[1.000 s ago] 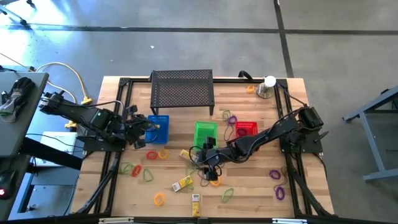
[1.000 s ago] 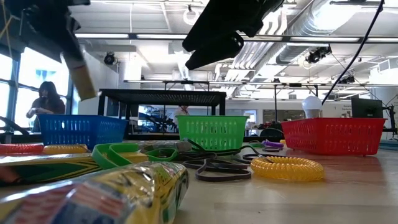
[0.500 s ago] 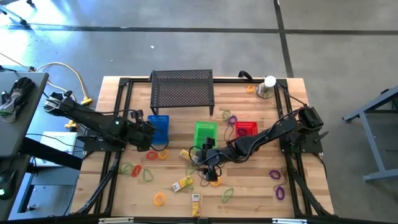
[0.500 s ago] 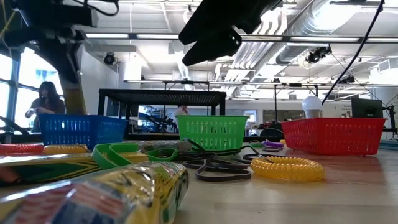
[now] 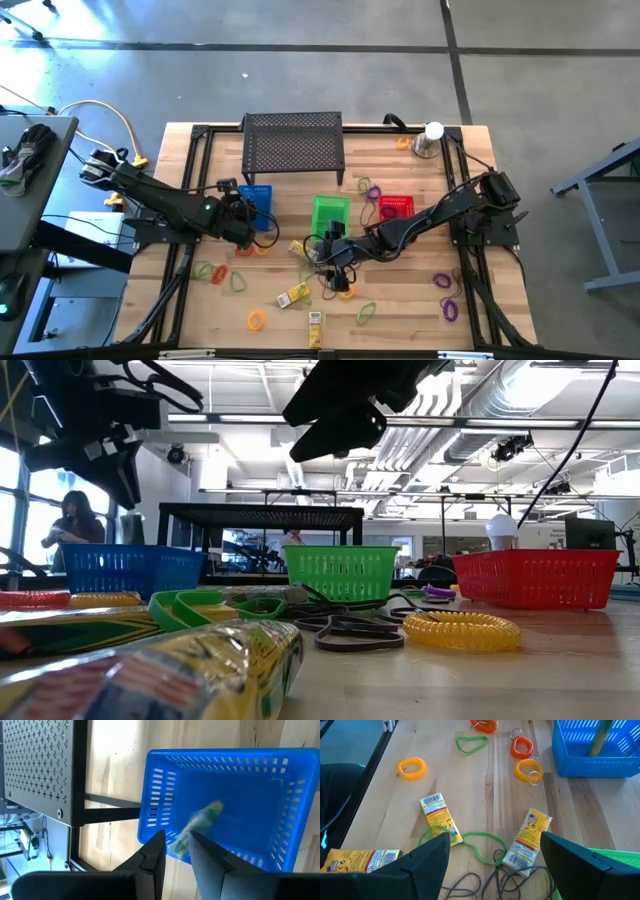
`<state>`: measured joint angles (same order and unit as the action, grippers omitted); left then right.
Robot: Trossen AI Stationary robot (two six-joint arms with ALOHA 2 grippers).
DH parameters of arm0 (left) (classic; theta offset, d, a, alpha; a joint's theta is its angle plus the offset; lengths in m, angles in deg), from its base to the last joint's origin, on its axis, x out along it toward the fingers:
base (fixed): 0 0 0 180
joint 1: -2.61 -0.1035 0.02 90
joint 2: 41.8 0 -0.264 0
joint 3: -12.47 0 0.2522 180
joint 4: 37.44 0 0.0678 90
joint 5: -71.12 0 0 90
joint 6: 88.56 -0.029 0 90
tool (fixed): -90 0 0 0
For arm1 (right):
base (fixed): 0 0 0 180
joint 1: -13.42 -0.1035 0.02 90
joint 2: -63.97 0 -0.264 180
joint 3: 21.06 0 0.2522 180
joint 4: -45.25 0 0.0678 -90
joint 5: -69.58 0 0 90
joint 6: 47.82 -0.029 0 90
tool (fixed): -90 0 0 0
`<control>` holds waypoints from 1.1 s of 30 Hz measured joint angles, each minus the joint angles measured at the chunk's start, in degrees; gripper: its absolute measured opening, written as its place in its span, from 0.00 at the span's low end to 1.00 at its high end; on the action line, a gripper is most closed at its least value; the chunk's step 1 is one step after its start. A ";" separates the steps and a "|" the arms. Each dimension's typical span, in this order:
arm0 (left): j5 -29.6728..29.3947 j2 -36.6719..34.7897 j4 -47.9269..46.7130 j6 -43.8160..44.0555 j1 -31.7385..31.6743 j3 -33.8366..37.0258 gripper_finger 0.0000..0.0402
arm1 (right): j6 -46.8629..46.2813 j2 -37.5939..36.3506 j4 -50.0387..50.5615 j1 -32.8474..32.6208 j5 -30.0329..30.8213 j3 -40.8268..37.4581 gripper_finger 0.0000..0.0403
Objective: Pick & Place Office Desk Supplies
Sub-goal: Put the crayon box into the blue bin, then put the black rubber band into the green bin
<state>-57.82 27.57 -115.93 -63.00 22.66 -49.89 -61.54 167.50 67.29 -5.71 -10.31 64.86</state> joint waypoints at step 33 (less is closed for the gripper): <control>16.70 -0.17 -0.19 11.29 3.25 -2.78 0.27 | -26.08 -0.04 23.26 -1.20 -23.62 0.04 0.74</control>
<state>-41.12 27.39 -116.12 -51.71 25.91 -52.66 -87.61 167.45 90.55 -6.92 -33.93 64.91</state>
